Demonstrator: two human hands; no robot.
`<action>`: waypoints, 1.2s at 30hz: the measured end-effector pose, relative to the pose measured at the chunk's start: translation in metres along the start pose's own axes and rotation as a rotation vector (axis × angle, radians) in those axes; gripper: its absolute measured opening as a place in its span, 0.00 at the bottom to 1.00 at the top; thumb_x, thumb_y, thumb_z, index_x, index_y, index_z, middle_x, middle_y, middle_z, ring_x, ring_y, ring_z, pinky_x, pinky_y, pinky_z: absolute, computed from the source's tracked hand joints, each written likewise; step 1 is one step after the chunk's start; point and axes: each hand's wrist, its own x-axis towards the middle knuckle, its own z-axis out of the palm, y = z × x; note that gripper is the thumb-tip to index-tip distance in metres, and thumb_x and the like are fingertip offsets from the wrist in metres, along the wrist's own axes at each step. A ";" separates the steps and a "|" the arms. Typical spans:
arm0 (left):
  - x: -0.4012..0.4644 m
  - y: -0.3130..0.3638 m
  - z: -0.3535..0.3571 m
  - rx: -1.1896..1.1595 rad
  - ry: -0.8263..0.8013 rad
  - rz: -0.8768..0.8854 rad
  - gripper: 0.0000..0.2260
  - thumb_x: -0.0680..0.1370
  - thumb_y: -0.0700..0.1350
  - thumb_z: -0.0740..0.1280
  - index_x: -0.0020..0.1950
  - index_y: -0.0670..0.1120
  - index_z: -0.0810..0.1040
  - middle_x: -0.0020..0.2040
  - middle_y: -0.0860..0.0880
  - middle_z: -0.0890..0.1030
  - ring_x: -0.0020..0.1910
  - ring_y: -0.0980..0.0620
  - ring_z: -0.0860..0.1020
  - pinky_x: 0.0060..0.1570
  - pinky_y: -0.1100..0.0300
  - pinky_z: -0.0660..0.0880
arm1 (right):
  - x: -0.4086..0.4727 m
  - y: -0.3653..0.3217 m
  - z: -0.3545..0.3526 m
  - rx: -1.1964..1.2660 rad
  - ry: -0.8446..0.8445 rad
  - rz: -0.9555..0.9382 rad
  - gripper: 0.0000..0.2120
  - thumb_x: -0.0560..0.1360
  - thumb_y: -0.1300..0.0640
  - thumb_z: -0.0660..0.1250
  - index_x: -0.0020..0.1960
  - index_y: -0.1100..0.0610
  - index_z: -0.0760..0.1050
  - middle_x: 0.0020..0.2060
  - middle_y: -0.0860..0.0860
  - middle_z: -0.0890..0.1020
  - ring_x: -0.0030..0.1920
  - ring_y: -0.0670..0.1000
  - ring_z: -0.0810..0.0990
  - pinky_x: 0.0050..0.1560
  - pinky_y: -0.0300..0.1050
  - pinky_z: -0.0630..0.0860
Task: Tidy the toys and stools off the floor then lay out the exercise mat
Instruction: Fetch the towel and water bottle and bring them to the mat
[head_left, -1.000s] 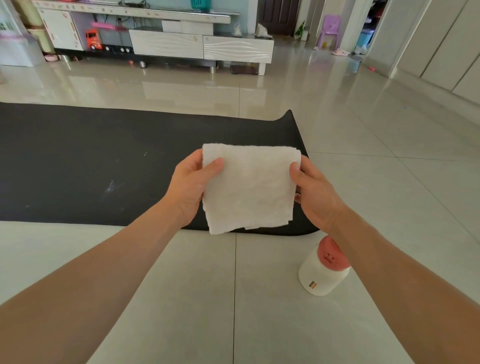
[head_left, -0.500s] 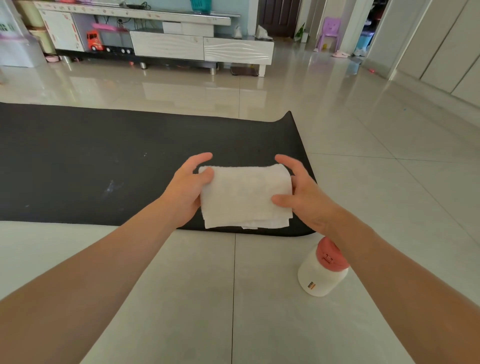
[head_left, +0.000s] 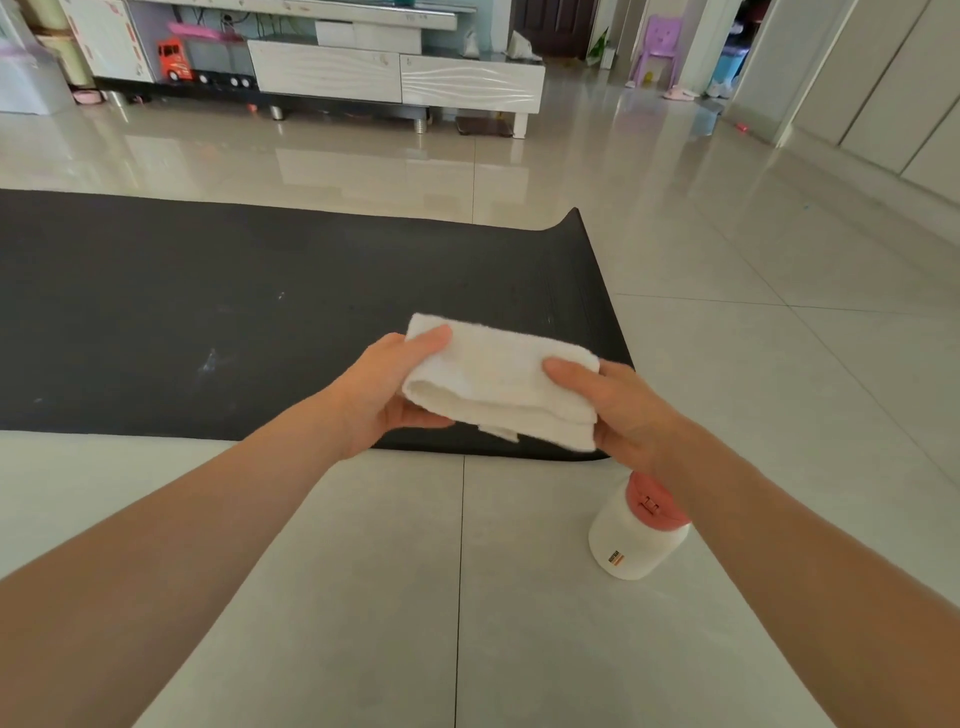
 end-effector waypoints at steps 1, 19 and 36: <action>0.002 -0.003 0.000 0.009 -0.026 -0.034 0.20 0.75 0.48 0.68 0.65 0.44 0.70 0.58 0.46 0.79 0.51 0.48 0.81 0.39 0.57 0.82 | -0.002 0.007 0.003 0.057 0.014 0.050 0.05 0.75 0.54 0.66 0.49 0.54 0.77 0.43 0.51 0.83 0.40 0.49 0.82 0.36 0.42 0.81; 0.048 -0.161 0.086 -0.009 0.272 -0.332 0.18 0.75 0.35 0.61 0.64 0.42 0.69 0.57 0.41 0.77 0.55 0.39 0.77 0.58 0.44 0.74 | -0.024 0.173 0.017 0.385 0.279 0.518 0.20 0.75 0.58 0.67 0.65 0.58 0.67 0.55 0.58 0.77 0.50 0.55 0.78 0.49 0.48 0.79; 0.076 -0.209 0.107 0.048 0.272 -0.407 0.21 0.73 0.28 0.62 0.65 0.40 0.72 0.61 0.39 0.77 0.58 0.38 0.76 0.60 0.42 0.72 | -0.043 0.193 -0.054 0.256 0.353 0.624 0.13 0.76 0.57 0.65 0.59 0.58 0.70 0.51 0.53 0.74 0.59 0.55 0.76 0.61 0.53 0.73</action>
